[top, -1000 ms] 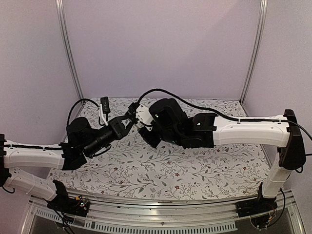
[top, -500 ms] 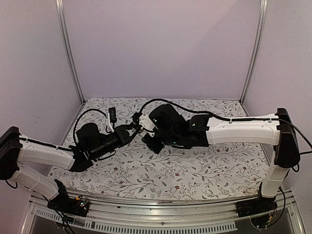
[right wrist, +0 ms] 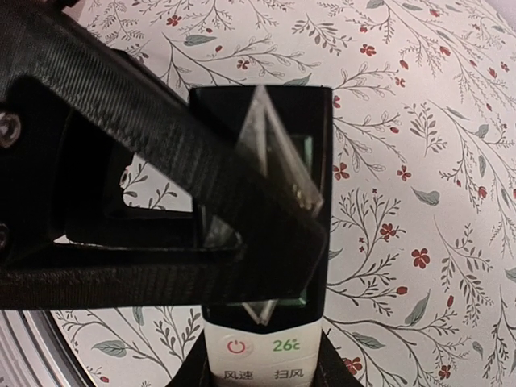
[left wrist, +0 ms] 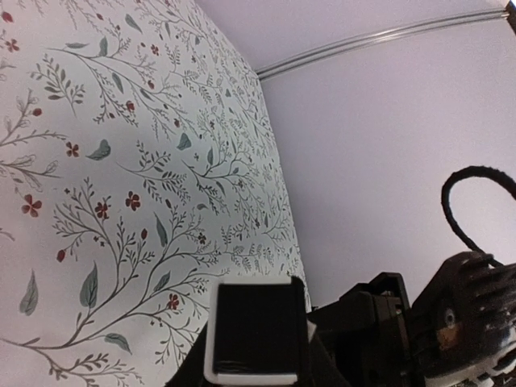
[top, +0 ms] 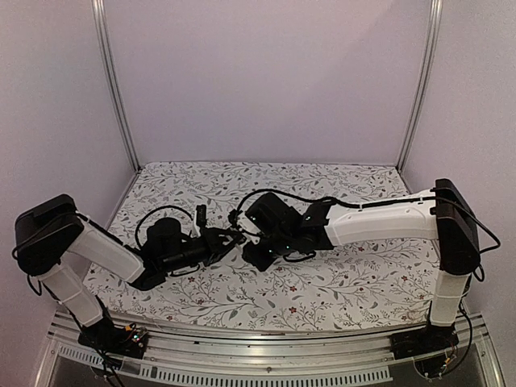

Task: Load the batteries into the remote control
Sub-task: Pass from the left arm to the right, then place the remote control at the center of the board.

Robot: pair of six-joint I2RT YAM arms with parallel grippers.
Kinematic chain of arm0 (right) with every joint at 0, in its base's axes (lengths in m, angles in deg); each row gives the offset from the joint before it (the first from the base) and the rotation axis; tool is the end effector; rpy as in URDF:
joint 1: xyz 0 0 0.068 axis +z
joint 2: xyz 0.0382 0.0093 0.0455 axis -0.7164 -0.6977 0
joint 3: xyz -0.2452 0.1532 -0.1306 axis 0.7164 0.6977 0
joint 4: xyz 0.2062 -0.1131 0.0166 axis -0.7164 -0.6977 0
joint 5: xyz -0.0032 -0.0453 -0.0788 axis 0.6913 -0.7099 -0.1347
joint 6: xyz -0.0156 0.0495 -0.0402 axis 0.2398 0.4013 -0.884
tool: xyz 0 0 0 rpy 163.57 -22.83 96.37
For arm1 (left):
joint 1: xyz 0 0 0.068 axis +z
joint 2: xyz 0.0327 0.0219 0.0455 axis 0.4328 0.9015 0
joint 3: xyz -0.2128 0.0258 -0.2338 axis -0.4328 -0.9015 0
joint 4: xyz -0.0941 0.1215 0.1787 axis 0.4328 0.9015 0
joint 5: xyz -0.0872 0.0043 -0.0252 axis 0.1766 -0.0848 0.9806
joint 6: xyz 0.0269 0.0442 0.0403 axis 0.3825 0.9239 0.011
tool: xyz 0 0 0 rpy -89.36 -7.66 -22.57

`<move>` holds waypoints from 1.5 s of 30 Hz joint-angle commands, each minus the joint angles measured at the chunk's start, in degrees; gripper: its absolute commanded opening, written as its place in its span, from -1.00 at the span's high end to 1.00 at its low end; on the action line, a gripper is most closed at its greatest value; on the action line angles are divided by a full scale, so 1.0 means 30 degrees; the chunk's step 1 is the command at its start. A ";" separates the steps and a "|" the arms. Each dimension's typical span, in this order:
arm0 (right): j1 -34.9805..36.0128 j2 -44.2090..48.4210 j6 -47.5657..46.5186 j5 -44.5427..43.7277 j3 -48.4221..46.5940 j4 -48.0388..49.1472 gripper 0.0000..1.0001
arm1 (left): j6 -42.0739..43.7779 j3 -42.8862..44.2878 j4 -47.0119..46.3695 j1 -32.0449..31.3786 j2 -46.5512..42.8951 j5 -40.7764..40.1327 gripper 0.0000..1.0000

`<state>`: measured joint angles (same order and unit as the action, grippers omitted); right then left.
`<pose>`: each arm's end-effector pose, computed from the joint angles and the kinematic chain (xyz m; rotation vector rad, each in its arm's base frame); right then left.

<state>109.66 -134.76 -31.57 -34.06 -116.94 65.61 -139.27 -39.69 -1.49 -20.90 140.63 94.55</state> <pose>0.1927 0.3787 0.2560 -1.1139 2.2107 0.4020 0.1931 -0.2140 0.2215 -0.2681 2.0145 -1.5051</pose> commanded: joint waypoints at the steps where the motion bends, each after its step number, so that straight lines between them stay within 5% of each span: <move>1: -0.0264 -0.0152 -0.0069 0.0277 0.0329 -0.1724 1.00 | -0.0904 -0.0647 0.0488 0.0837 0.1190 0.0305 1.00; 11: -0.0264 -0.0152 -0.0107 0.0526 0.0666 -0.1615 0.78 | 0.0806 0.0011 0.3910 0.0660 0.0266 -0.1667 1.00; 20: -0.0237 -0.0630 0.0963 0.0998 0.0820 -0.1682 0.71 | -0.2146 -0.0469 -0.0225 0.0769 0.4384 0.0654 1.00; 26: -0.0264 -0.1148 0.1035 0.0828 0.1033 -0.2061 0.77 | -0.2592 -0.0392 -0.0764 0.0925 0.5070 0.0986 0.17; 31: -0.0377 -0.1516 0.1085 0.1097 0.1018 -0.2808 0.78 | -0.3219 -0.0299 0.0704 0.0949 0.4856 0.0400 -0.23; 38: -0.0592 -0.1867 0.1266 0.1405 0.1618 -0.3791 0.78 | -0.3616 -0.1146 0.3457 0.0953 0.2320 -0.1725 -0.52; 45: -0.0819 -0.1597 0.0823 0.1866 0.1599 -0.5714 0.58 | 0.0606 -0.0453 0.7828 0.0951 -0.2787 -0.5849 -0.60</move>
<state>107.75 -139.66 -28.44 -29.93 -112.27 54.22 -145.34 -42.58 12.87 -18.87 138.16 85.79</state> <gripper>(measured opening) 0.272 0.798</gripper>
